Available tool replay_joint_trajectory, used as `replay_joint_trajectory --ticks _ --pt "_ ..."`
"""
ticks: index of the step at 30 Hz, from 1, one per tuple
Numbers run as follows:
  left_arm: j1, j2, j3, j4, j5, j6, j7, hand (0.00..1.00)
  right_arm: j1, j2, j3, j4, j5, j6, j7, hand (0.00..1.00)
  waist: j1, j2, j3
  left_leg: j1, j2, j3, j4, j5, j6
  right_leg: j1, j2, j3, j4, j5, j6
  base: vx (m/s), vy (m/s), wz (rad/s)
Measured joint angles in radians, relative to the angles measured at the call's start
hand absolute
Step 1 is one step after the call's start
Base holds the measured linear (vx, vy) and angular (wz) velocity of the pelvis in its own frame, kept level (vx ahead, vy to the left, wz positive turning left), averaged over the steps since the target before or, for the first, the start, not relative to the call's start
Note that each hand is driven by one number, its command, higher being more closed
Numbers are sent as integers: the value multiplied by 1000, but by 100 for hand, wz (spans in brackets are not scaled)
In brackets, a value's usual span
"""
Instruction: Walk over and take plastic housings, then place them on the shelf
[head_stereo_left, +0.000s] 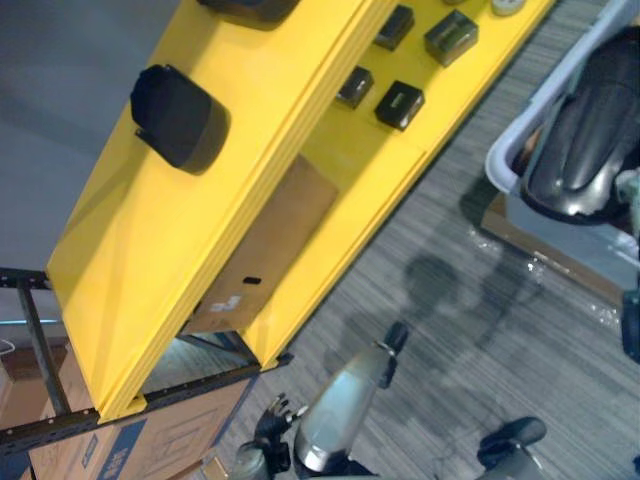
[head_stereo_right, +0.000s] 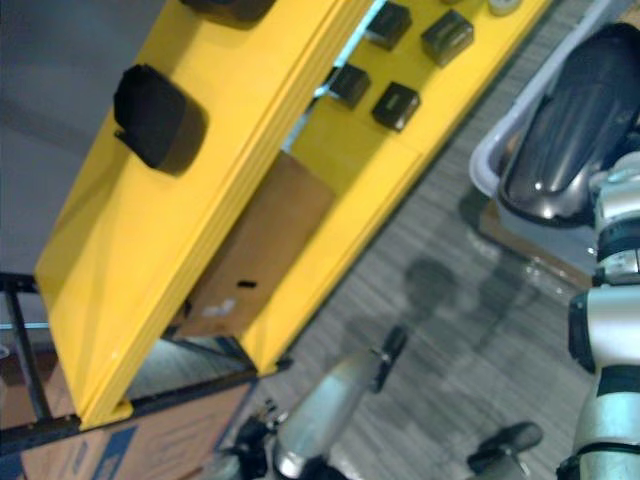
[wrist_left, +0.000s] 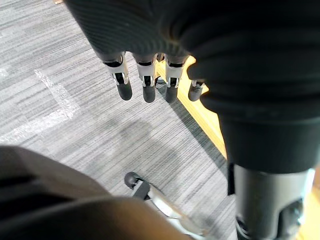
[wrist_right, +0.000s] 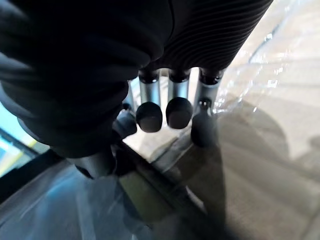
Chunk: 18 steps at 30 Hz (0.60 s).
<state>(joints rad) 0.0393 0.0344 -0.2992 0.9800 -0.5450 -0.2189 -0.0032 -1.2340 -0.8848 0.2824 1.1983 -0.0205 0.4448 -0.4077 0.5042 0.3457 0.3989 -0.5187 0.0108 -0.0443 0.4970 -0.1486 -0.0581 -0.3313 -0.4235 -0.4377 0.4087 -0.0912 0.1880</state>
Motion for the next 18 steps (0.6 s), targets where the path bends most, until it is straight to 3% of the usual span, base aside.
replay_joint_trajectory --ticks 7,12,18 --pt "2 14 -3 -108 -7 -73 0 0 0 -2 34 41 -111 27 8 100 -20 0 0 5 0 0 -2 0 0 0 -3 -1 9 -1 -2 -5 0 0" --pt "1 43 -30 -316 -38 -132 39 0 -4 -19 35 65 -137 -24 -128 100 -50 -3 2 5 2 0 -2 0 0 7 0 -4 7 1 -1 0 0 0" --pt "3 47 -71 -529 -33 -150 104 0 -67 -65 64 66 -157 -101 -236 100 -84 -12 9 6 19 0 0 0 0 21 20 -19 -9 10 -7 0 -2 -2"
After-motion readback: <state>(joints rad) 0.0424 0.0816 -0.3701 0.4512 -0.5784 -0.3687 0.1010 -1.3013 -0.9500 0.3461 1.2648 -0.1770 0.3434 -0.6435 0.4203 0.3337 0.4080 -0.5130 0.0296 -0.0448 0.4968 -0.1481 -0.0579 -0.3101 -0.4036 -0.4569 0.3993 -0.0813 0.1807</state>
